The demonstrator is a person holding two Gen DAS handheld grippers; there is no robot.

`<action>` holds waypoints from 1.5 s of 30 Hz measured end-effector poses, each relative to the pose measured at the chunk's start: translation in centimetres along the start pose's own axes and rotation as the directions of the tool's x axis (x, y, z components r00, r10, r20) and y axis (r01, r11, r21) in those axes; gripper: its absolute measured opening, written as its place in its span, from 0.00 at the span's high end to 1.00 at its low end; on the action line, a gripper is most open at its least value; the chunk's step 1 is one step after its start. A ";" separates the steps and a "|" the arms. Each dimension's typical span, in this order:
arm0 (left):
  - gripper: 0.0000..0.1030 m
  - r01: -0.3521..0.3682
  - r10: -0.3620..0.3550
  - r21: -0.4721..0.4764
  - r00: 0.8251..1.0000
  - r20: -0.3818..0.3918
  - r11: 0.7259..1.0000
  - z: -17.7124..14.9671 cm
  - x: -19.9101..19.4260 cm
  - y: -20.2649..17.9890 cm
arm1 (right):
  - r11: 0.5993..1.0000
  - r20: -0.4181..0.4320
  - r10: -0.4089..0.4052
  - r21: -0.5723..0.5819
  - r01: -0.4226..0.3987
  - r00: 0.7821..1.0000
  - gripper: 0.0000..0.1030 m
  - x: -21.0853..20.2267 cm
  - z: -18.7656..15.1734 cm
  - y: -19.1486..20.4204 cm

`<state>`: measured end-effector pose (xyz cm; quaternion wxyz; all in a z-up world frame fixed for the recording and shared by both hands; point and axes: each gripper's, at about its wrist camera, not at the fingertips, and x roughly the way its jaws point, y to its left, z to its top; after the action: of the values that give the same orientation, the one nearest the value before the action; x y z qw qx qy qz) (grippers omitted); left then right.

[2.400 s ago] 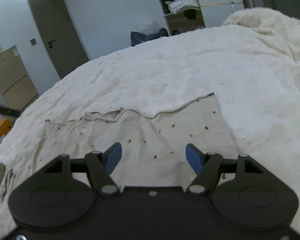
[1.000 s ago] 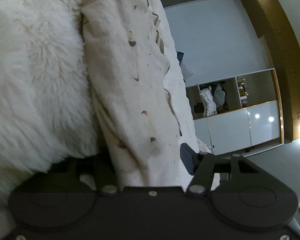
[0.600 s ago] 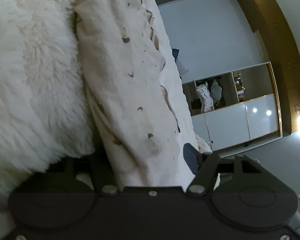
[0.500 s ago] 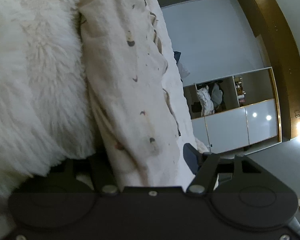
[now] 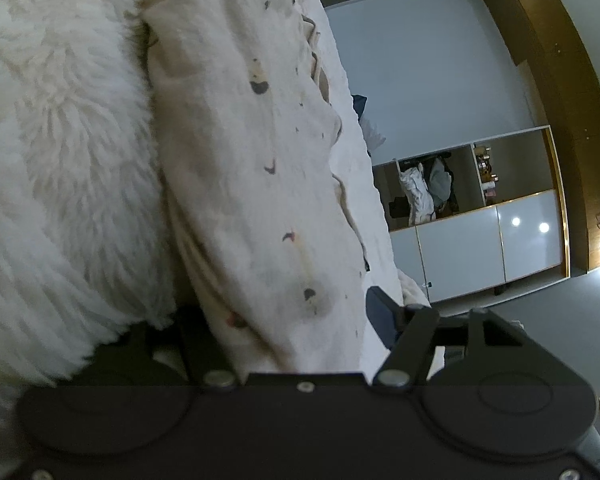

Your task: Fold clothes

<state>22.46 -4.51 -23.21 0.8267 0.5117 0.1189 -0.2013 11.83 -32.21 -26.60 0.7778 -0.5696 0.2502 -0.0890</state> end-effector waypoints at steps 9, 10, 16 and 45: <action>0.75 0.015 -0.015 0.006 1.000 0.006 1.000 -0.2 -0.3 -0.3 | 1.000 -0.009 0.019 -0.004 -0.019 1.000 0.52 0.0 0.1 0.1; 0.81 0.024 -0.024 0.009 1.000 0.009 1.000 -0.3 -0.4 -0.4 | 0.999 -0.012 0.034 -0.005 -0.034 0.999 0.61 0.0 0.1 0.2; 0.94 0.080 -0.080 -0.019 0.997 0.022 0.997 -1.1 -1.0 0.7 | 0.997 -0.048 0.077 0.012 -0.077 0.996 0.86 0.2 0.1 -0.1; 0.96 0.540 -0.550 0.154 0.835 0.027 0.827 6.6 -25.6 27.5 | 0.526 0.135 0.849 -0.134 -0.840 0.511 0.96 -19.7 0.7 -38.0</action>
<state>12.08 5.83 11.97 0.7004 0.5059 0.2164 -0.4546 0.83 -36.00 14.63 0.7273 -0.4015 0.4250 0.3595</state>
